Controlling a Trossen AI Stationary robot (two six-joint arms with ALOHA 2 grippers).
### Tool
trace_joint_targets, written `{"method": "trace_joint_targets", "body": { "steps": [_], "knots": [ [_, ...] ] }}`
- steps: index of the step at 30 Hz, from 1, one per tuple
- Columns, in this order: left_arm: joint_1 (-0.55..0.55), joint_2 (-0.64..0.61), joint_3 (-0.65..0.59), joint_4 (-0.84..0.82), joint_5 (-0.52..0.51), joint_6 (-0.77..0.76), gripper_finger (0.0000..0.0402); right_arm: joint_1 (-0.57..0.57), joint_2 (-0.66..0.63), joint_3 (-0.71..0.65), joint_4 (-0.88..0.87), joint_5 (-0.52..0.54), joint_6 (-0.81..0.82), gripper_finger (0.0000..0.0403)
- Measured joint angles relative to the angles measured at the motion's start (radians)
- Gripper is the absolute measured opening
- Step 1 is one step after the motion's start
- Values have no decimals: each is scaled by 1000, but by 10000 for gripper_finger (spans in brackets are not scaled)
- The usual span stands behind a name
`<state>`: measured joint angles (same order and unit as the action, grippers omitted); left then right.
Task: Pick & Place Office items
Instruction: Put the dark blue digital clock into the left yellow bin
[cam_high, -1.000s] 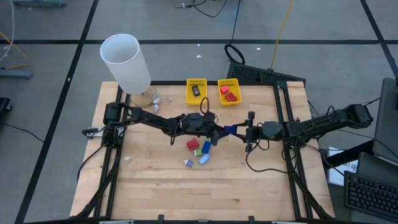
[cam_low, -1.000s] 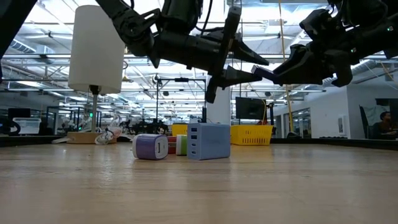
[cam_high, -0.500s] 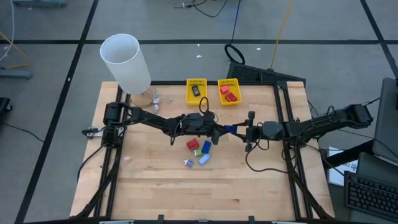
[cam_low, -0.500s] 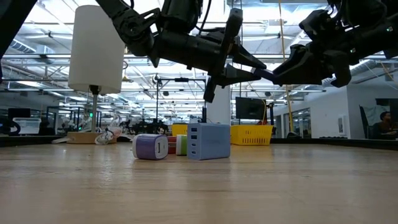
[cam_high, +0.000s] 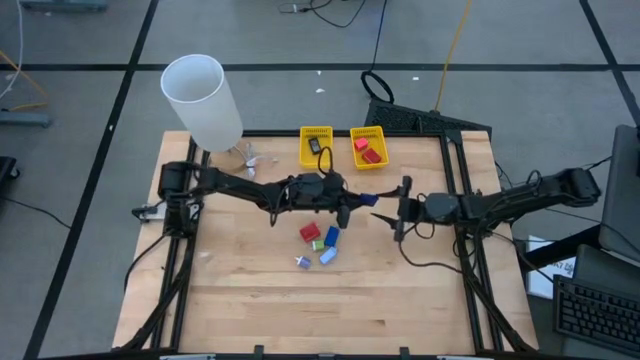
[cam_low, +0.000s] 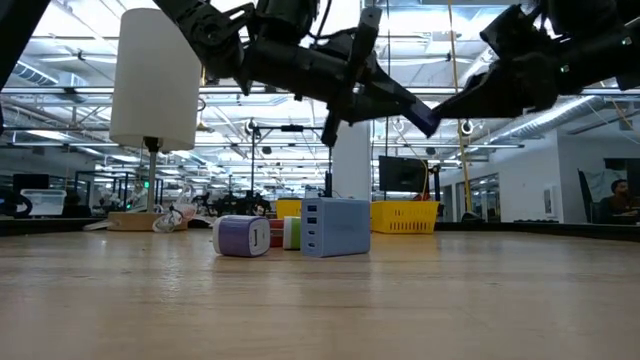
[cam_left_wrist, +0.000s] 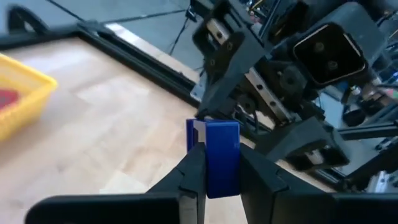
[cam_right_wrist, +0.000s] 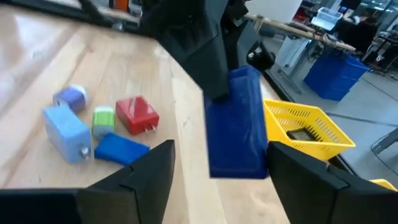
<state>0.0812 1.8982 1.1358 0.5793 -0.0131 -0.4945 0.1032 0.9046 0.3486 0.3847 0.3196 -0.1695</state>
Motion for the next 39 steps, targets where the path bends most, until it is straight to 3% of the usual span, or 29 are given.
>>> {"method": "trace_joint_targets", "body": {
  "steps": [7, 11, 19, 26, 32, 39],
  "knots": [
    [21, -143, -10, -196, -62, 117, 60, 1, -127, 0, -31, -35, 82, 244],
    [20, -231, -80, -216, -147, 172, 60, 4, -203, -1, -72, -63, 120, 238],
    [42, -376, -347, -42, -277, 147, 60, 3, -283, -1, -165, -62, 159, 235],
    [43, -390, -519, 191, -397, 191, 62, 3, -284, -1, -172, -86, 168, 227],
    [43, -390, -566, 236, -402, 226, 60, -12, -295, -1, -166, -260, 218, 226],
    [53, -390, -567, 235, -402, 229, 60, -35, -304, -1, -166, -270, 222, 219]
  ]
}}
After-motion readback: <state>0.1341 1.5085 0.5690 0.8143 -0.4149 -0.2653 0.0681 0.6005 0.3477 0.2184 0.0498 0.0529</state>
